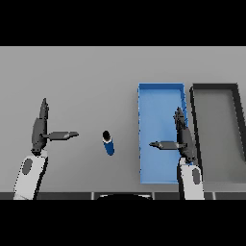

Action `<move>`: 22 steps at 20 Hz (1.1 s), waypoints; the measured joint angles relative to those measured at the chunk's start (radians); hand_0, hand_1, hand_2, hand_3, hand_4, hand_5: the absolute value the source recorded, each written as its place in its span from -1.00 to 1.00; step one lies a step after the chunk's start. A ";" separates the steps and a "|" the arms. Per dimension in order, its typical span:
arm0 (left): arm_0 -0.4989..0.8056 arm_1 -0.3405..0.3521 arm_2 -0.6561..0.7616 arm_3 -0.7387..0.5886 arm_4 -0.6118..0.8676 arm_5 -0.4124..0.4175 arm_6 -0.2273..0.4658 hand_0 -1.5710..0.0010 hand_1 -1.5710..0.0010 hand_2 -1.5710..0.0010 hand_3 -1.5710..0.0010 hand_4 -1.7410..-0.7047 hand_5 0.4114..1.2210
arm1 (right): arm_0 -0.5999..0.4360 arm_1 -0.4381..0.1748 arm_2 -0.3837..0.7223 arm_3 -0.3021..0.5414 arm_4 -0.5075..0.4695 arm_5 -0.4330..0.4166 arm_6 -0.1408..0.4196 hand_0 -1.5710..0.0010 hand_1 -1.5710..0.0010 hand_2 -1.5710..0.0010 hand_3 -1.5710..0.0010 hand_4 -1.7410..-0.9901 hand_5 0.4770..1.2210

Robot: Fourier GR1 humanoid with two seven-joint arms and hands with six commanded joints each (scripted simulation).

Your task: Pick up the blue pipe and place it into the blue bin.

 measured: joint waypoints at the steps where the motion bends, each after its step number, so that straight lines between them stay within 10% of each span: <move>1: 0.001 -0.001 0.000 -0.001 0.000 0.001 -0.006 1.00 1.00 1.00 1.00 0.50 -0.55 | 0.001 -0.001 -0.001 -0.001 -0.001 0.000 -0.001 1.00 1.00 1.00 1.00 0.43 -0.59; 6: 0.007 -0.008 -0.011 -0.016 -0.010 0.010 -0.007 1.00 1.00 1.00 1.00 0.50 -0.55 | 0.000 -0.004 -0.003 -0.001 -0.003 0.001 -0.001 1.00 1.00 1.00 1.00 0.43 -0.59; 7: 0.038 0.059 -0.032 -0.012 -0.017 -0.088 -0.068 1.00 1.00 1.00 1.00 0.50 -0.55 | 0.054 -0.074 0.025 -0.046 0.069 0.018 -0.112 1.00 1.00 1.00 1.00 0.44 -0.59; 9: 0.059 0.130 -0.051 -0.003 -0.021 -0.196 -0.126 1.00 1.00 1.00 1.00 0.51 -0.56 | 0.105 -0.133 0.058 -0.095 0.148 0.026 -0.155 1.00 1.00 1.00 1.00 0.45 -0.60; 16: 0.092 0.190 -0.081 -0.023 0.004 -0.343 -0.207 1.00 1.00 1.00 1.00 0.45 -0.60 | 0.094 -0.157 0.074 -0.132 0.173 0.031 -0.086 1.00 1.00 1.00 1.00 0.49 -0.62; 22: 0.119 0.205 -0.203 -0.138 -0.019 -0.449 -0.123 1.00 1.00 1.00 1.00 0.21 -0.79 | 0.115 -0.152 0.091 -0.144 0.180 0.041 -0.107 1.00 1.00 1.00 1.00 0.54 -0.62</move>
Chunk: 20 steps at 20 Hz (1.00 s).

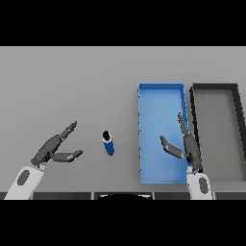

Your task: Pick up the blue pipe and place it into the blue bin.

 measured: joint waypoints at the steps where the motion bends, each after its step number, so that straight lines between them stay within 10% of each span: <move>1: 0.002 -0.003 -0.021 -0.014 -0.007 -0.011 0.023 1.00 1.00 1.00 1.00 0.19 -0.82 | -0.011 -0.002 -0.001 0.008 0.012 -0.008 0.027 1.00 1.00 1.00 1.00 0.51 -0.62; 20: -0.171 -0.331 -0.199 0.216 -0.220 0.073 0.048 1.00 1.00 1.00 1.00 0.33 -0.98 | 0.021 0.005 -0.012 -0.003 -0.015 0.002 0.008 1.00 1.00 1.00 1.00 0.38 -0.55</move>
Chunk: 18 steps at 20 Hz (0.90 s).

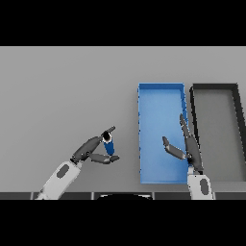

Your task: Pick up the blue pipe and place it into the blue bin.

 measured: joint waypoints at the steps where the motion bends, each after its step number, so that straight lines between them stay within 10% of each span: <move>1: -0.005 -0.008 -0.004 0.021 -0.008 0.001 -0.001 1.00 1.00 1.00 1.00 0.31 -0.98 | 0.003 -0.007 -0.004 -0.001 0.002 -0.001 -0.010 1.00 1.00 1.00 1.00 0.40 -0.55; 7: -0.036 -0.096 0.015 0.074 0.053 -0.013 -0.049 0.99 0.80 0.61 0.65 -0.04 -0.50 | 0.003 -0.015 -0.008 -0.003 0.004 -0.001 -0.017 1.00 1.00 1.00 1.00 0.39 -0.52; 11: -0.014 -0.142 0.027 0.084 0.096 -0.010 -0.072 -0.01 -0.17 -0.28 -0.31 -0.53 0.39 | 0.003 -0.014 -0.004 0.001 0.008 0.002 -0.013 1.00 1.00 1.00 1.00 0.38 -0.51; 18: 0.009 -0.157 -0.005 0.043 0.039 0.010 -0.124 -0.79 -0.83 -0.85 -0.84 -0.52 0.87 | -0.014 -0.006 -0.010 0.005 -0.018 0.011 0.000 1.00 1.00 1.00 1.00 0.39 -0.58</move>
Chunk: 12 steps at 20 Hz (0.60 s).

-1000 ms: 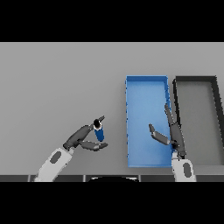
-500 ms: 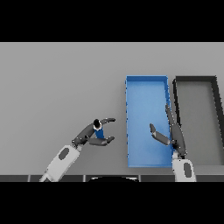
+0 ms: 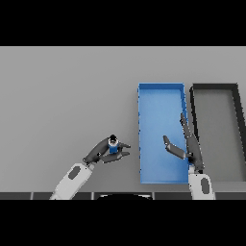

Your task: Pick up the blue pipe and place it into the blue bin.

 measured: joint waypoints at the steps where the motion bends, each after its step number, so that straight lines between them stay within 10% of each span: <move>1: 0.007 -0.006 0.000 -0.010 -0.013 0.008 -0.017 -0.83 -0.86 -0.88 -0.87 -0.50 0.90 | -0.005 -0.002 -0.002 0.002 0.001 -0.002 0.009 1.00 1.00 1.00 1.00 0.40 -0.59; 12: -0.068 -0.043 0.026 -0.219 0.014 -0.038 0.059 -0.99 -0.99 -0.99 -0.99 -0.47 0.99 | -0.001 -0.014 0.003 0.001 0.030 -0.009 0.002 1.00 1.00 1.00 1.00 0.52 -0.55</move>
